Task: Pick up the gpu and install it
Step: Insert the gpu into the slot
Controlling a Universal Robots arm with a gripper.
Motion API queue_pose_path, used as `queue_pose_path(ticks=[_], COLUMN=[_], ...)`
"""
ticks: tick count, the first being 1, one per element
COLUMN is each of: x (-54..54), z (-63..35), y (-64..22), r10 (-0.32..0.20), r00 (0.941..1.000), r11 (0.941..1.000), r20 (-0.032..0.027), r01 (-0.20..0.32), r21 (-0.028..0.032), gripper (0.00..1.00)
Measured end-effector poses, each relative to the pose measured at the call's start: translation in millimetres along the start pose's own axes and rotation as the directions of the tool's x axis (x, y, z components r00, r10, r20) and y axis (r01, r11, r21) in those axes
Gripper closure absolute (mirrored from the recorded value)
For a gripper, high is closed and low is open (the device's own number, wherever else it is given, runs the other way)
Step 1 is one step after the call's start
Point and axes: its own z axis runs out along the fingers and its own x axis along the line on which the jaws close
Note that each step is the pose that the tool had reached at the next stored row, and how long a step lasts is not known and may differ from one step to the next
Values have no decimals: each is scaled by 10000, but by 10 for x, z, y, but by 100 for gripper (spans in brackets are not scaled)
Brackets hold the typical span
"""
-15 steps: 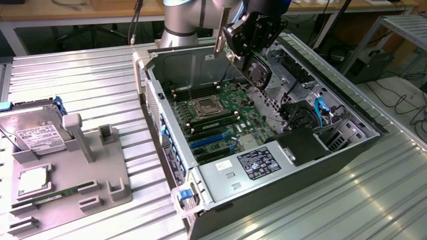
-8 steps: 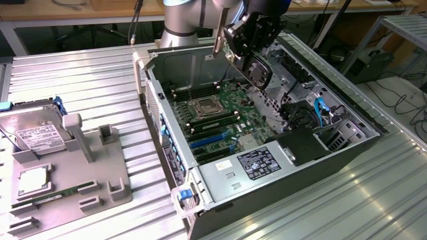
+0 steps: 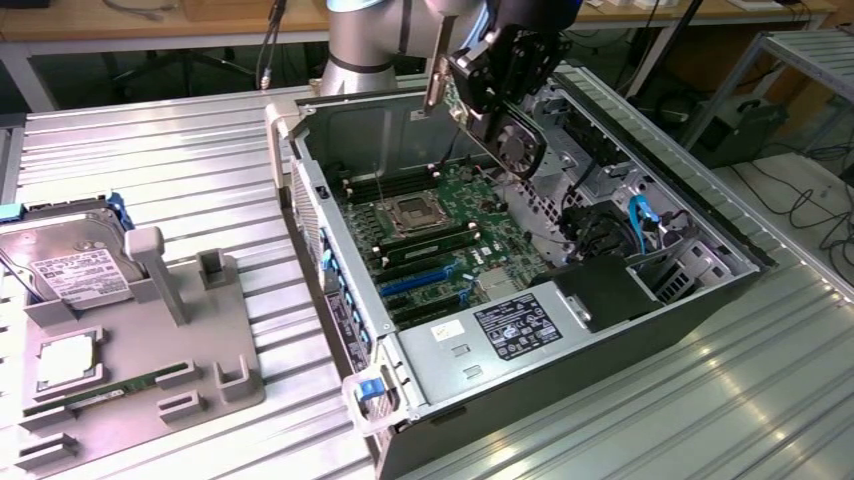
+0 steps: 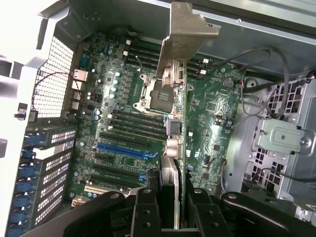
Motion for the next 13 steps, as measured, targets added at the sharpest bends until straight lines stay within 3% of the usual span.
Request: queue_pose_path(ticks=[13], x=[0], z=[0], y=[0], r10=[-650], r00=[9979], r11=[9979], r20=[-25], r01=[650], r21=[-20], gripper=[72])
